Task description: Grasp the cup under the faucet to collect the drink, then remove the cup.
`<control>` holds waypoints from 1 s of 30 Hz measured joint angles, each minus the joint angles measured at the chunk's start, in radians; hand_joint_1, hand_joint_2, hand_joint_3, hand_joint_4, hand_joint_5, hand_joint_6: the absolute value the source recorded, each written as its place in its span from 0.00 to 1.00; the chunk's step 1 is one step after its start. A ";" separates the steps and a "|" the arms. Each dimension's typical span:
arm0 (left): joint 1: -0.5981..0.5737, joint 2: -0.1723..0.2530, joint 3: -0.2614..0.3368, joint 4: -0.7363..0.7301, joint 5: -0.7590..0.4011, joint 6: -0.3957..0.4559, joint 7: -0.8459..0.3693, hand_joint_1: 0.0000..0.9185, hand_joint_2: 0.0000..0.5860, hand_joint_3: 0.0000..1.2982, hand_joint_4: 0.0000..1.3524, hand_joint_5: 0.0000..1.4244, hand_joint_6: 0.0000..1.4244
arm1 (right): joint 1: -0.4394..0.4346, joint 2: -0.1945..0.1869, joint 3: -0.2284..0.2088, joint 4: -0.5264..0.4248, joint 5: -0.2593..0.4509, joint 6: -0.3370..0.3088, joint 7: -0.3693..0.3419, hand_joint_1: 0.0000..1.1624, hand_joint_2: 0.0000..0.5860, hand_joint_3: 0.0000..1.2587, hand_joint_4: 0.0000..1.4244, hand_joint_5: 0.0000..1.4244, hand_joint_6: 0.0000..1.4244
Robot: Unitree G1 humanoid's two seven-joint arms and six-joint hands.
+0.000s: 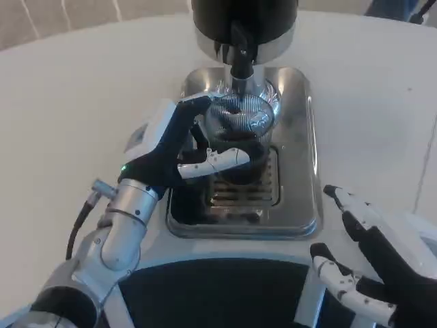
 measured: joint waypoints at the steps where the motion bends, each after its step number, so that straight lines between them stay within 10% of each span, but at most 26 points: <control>1: 0.004 -0.002 0.001 0.000 0.000 0.000 0.008 0.55 0.21 0.65 0.67 0.82 0.93 | 0.001 0.002 0.000 0.000 0.000 0.000 0.000 0.36 0.90 0.00 0.00 0.00 0.00; 10: 0.034 0.000 0.003 -0.015 0.001 -0.001 0.063 0.63 0.17 0.73 0.83 0.94 1.00 | 0.000 0.016 -0.001 0.000 0.000 0.000 -0.001 0.36 0.89 0.00 0.00 0.00 0.00; 30: 0.120 0.096 0.076 -0.094 -0.030 -0.092 -0.011 0.65 0.12 0.73 0.85 0.96 1.00 | -0.007 0.029 0.008 0.007 0.000 -0.004 -0.027 0.36 0.88 0.00 0.00 0.00 0.01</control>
